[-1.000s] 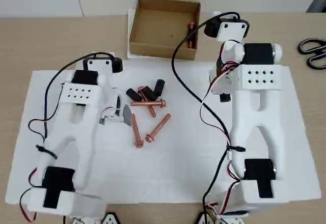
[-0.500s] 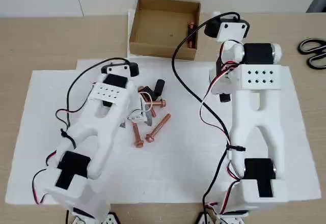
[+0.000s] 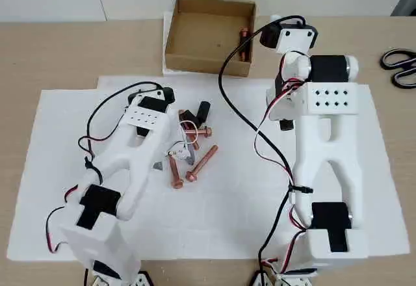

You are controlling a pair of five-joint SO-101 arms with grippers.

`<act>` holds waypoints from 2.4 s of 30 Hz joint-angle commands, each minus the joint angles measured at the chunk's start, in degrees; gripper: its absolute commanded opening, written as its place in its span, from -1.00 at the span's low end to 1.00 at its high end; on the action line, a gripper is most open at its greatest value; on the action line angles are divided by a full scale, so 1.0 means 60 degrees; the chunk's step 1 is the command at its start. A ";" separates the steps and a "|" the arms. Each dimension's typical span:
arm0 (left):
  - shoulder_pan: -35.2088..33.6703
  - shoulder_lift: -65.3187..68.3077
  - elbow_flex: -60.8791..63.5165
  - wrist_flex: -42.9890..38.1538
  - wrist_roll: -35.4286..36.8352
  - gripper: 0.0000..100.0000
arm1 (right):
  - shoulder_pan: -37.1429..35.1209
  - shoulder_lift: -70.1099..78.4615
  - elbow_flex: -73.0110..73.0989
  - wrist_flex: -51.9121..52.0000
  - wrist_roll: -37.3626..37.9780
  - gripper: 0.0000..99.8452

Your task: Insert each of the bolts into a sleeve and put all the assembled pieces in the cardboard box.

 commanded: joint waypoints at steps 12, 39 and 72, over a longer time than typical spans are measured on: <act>0.0044 0.0278 -0.0286 -0.0410 -0.0029 -0.86 | 0.0066 -0.0491 -0.0029 0.0007 -0.0147 -0.99; -0.0835 -0.0908 -0.3993 0.3062 -0.7033 -0.96 | 0.0066 -0.0491 -0.0029 0.0007 -0.0147 -0.99; -0.0777 -0.1729 -0.2366 0.2872 -1.1546 -0.87 | 0.0066 -0.0462 0.0000 -0.0007 -0.0161 -0.99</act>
